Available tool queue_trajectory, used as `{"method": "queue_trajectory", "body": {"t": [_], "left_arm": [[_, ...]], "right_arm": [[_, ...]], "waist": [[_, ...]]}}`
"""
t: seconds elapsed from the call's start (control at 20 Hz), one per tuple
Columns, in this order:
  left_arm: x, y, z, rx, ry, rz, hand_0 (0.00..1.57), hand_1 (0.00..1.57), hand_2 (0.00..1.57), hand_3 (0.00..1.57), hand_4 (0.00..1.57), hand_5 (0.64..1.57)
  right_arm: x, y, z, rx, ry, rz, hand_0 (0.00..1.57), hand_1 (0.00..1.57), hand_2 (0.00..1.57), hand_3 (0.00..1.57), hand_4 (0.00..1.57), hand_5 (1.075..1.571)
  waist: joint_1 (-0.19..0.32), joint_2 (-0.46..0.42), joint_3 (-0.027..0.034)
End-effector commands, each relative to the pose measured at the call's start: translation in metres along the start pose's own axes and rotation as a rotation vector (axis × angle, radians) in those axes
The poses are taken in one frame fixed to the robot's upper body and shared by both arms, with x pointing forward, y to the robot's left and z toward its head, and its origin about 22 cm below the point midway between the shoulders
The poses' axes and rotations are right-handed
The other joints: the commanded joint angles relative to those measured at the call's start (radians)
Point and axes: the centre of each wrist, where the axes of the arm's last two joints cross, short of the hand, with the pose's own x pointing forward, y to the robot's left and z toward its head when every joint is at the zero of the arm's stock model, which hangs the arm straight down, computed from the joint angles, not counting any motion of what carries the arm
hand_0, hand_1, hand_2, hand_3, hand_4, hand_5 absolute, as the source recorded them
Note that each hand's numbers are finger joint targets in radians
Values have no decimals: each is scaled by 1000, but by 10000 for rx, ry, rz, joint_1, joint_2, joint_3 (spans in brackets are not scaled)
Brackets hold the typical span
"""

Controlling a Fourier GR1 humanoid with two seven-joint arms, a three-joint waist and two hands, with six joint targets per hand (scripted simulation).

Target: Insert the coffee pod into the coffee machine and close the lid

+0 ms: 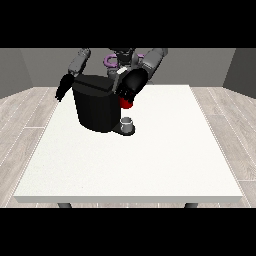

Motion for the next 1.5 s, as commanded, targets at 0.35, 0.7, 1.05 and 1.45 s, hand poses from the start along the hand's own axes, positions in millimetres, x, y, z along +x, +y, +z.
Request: {"method": "queue_trajectory", "body": {"t": [0.35, 0.7, 1.05, 1.45], "left_arm": [[-9, 11, 5, 842, -634, -69, 1224, 1224, 1202, 978, 0, 1571], [1, -2, 0, 872, -622, -838, 1044, 1044, 1049, 744, 0, 1571], [-15, 31, 11, 1595, -178, -1507, 0, 0, 668, 537, 0, 1571], [-14, 17, 8, 1048, -454, -1311, 0, 0, 481, 381, 0, 1571]], "right_arm": [[-1, 0, 2, 38, -113, 389, 0, 0, 0, 0, 218, 1571], [-1, -1, 0, 89, -87, 312, 0, 0, 0, 0, 112, 1571], [9, 10, 2, 127, -428, 665, 0, 0, 0, 0, 152, 1571], [9, 0, -3, 138, 34, 472, 0, 0, 0, 0, 144, 1571]], "waist": [[-67, 336, -20], [-186, 313, -16], [-411, 508, -19], [-53, 92, -17]]}}
